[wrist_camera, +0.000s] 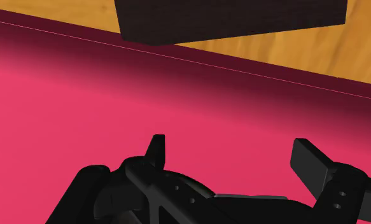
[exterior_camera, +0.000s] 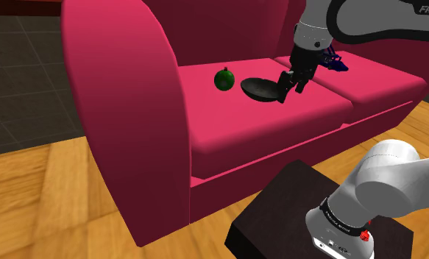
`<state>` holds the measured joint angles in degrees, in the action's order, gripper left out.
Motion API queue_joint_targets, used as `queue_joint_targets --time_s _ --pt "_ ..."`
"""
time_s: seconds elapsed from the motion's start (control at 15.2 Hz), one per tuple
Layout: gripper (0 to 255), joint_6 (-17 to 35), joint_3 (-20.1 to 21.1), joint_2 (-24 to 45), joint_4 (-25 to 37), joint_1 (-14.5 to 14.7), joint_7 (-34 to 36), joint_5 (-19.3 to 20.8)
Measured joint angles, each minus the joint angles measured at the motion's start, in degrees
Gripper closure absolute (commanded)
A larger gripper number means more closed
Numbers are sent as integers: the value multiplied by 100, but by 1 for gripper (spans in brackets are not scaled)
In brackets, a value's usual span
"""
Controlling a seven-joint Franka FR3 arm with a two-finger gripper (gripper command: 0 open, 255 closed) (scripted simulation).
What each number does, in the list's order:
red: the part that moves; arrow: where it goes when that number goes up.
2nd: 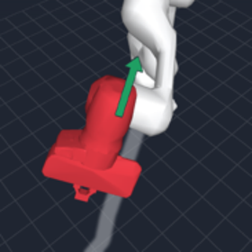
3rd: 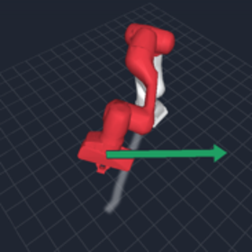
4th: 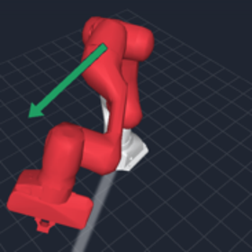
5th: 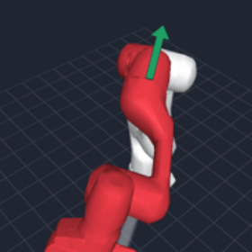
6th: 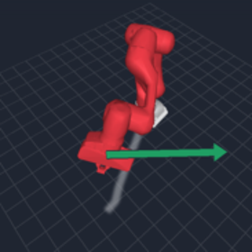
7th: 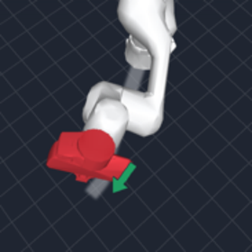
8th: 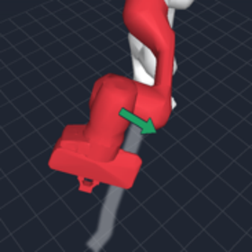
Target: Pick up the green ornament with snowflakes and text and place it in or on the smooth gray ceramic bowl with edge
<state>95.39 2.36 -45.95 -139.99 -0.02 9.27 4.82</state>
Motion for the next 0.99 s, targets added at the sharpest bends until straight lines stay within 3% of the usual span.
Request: queue_joint_targets --time_s 0.2,0.59,0.99 --pt "0 201 -156 164 44 58 -326 73" --pt "0 1127 -877 1212 560 401 -1976 235" --pt "0 1806 -1512 2360 1359 857 -3774 -27"
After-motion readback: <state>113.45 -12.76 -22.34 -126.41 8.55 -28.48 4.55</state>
